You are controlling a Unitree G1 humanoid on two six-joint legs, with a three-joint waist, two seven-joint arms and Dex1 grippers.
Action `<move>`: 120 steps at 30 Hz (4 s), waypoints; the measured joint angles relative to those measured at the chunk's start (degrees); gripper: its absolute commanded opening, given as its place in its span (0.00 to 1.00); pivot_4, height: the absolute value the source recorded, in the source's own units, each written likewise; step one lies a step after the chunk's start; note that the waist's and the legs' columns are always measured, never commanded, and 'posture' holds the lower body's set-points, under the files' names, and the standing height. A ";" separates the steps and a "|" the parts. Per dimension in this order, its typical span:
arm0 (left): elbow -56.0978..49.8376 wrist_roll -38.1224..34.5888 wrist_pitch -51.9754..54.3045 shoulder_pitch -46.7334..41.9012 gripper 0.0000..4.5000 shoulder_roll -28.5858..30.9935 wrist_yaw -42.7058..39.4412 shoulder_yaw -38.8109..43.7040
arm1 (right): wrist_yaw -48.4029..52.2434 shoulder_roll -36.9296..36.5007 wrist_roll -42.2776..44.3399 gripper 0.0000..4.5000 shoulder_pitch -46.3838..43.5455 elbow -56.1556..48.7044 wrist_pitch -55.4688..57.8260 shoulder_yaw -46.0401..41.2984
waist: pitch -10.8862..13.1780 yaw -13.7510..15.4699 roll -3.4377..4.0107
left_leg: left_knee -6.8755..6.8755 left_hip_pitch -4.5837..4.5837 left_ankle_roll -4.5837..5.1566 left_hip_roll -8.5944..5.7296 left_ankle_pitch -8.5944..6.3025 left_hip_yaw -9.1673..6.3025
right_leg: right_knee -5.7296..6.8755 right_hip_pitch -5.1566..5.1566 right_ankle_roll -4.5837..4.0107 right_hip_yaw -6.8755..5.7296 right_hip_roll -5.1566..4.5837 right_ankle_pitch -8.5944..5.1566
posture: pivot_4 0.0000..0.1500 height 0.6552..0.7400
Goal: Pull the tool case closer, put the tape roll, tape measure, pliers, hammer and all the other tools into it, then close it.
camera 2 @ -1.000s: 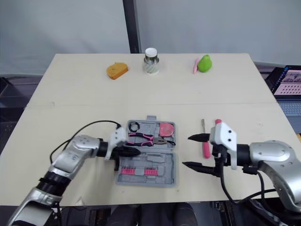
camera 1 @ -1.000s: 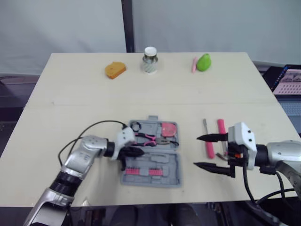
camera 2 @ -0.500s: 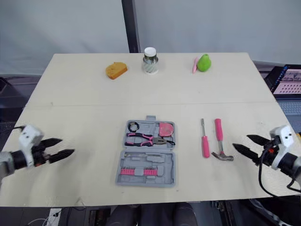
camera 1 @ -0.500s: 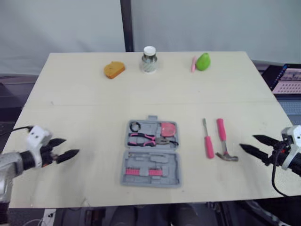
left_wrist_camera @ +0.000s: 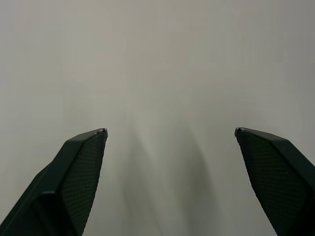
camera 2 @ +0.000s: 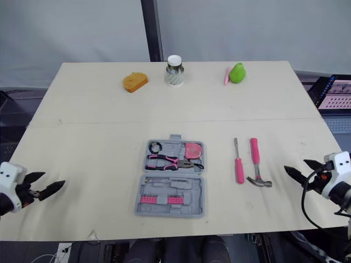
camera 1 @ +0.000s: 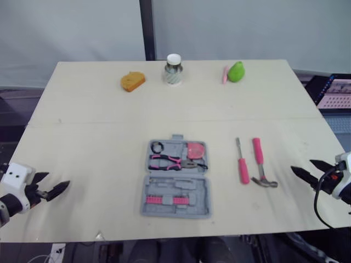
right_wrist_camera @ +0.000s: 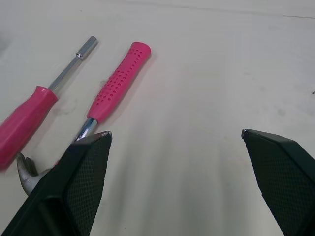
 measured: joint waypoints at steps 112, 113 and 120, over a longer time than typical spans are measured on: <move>-44.81 0.22 -13.48 31.21 1.00 -9.54 -5.46 -8.27 | -14.75 2.37 -3.56 0.01 -47.71 -65.10 63.93 75.94 | 0.22 -1.22 0.33 | 0.08 -0.26 0.03 -0.03 -0.14 -0.20 | -0.05 -0.22 -0.02 0.17 0.06 -0.01 | 1.00 1.00; -44.81 0.22 -13.45 31.10 1.00 -9.52 -5.44 -8.27 | -14.75 2.73 -3.70 0.01 -47.63 -64.91 63.94 75.94 | 0.22 -1.22 0.33 | 0.08 -0.26 0.02 -0.03 -0.14 -0.20 | -0.05 -0.23 -0.02 0.17 0.06 -0.01 | 1.00 1.00; -44.79 0.22 -12.42 29.35 1.00 -9.36 -5.00 -8.73 | -14.75 4.08 -4.59 0.01 -46.69 -64.58 63.94 75.99 | 0.22 -1.20 0.33 | 0.08 -0.26 0.02 -0.03 -0.15 -0.20 | -0.05 -0.23 -0.02 0.17 0.06 -0.01 | 1.00 1.00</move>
